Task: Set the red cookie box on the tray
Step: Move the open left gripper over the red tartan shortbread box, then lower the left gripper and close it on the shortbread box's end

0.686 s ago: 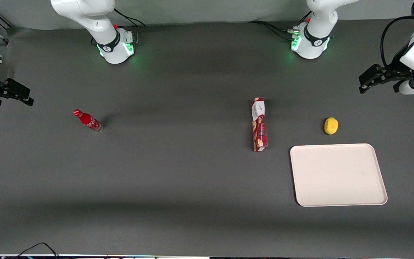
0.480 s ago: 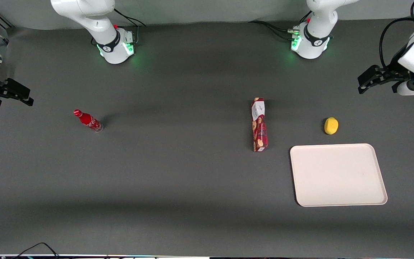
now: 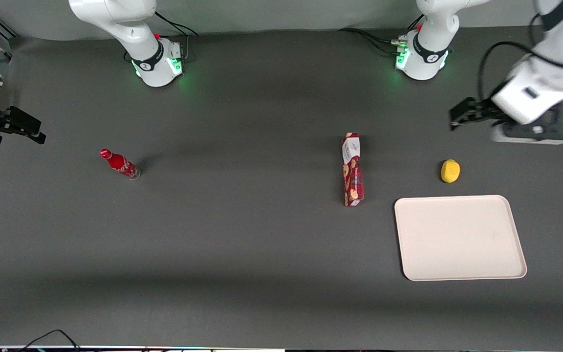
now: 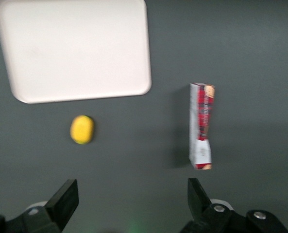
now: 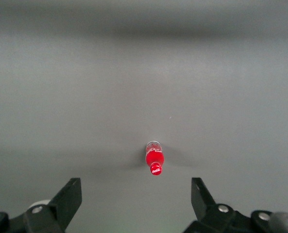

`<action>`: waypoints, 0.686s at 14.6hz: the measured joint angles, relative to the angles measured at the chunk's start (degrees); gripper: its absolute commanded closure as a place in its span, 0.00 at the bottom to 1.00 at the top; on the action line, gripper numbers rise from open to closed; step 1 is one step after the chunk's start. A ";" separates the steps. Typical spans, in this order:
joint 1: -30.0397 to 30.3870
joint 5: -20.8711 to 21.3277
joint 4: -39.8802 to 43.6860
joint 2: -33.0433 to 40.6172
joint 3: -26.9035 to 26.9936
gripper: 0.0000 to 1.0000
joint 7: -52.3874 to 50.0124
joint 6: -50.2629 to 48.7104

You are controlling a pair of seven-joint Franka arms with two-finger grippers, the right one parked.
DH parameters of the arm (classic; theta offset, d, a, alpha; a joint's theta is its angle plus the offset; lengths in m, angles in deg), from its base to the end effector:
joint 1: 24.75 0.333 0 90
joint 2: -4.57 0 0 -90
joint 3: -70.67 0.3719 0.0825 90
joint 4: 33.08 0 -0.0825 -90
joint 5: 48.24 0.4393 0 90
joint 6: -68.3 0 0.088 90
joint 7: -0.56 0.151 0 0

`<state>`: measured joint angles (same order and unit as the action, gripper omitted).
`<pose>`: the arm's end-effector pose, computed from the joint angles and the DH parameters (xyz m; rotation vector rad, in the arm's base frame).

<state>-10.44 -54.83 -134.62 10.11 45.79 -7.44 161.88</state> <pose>0.5612 -0.1312 0.5876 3.0749 -0.0491 -0.0955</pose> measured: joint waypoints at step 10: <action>-4.61 0.61 -21.95 -10.83 -14.09 0.00 -14.21 36.06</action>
<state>-15.04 -54.22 -156.57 -0.72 31.70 -21.64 197.94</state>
